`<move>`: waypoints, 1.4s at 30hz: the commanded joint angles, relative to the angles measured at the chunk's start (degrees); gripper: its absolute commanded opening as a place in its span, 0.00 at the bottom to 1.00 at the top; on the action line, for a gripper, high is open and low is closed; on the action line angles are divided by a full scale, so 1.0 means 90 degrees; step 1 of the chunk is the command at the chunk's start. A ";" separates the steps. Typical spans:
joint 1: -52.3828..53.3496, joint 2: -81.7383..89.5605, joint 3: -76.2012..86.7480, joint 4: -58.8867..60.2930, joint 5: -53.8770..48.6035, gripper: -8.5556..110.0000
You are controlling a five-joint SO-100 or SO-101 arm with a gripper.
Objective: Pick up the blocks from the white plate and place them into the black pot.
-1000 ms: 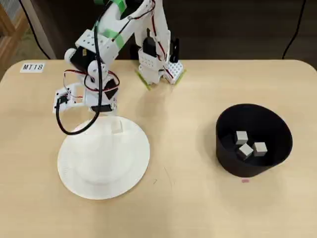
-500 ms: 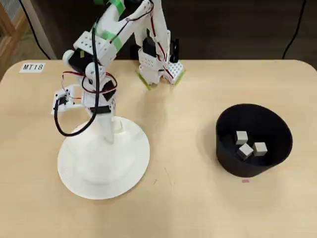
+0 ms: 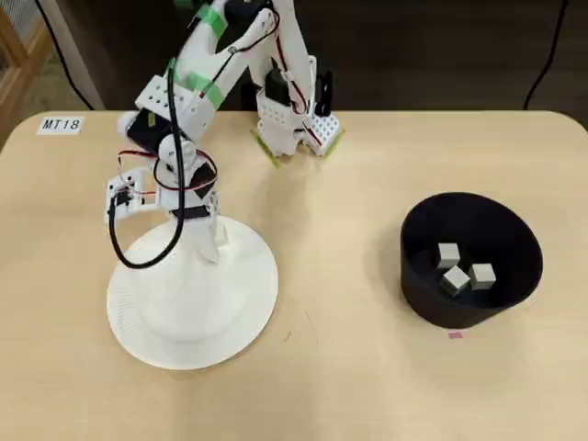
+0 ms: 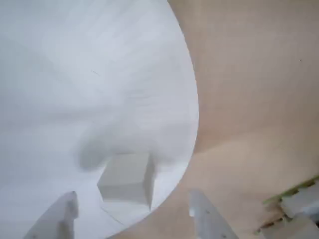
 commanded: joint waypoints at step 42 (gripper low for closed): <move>-0.7520 0.5322 0.1699 -0.5264 0.5039 0.05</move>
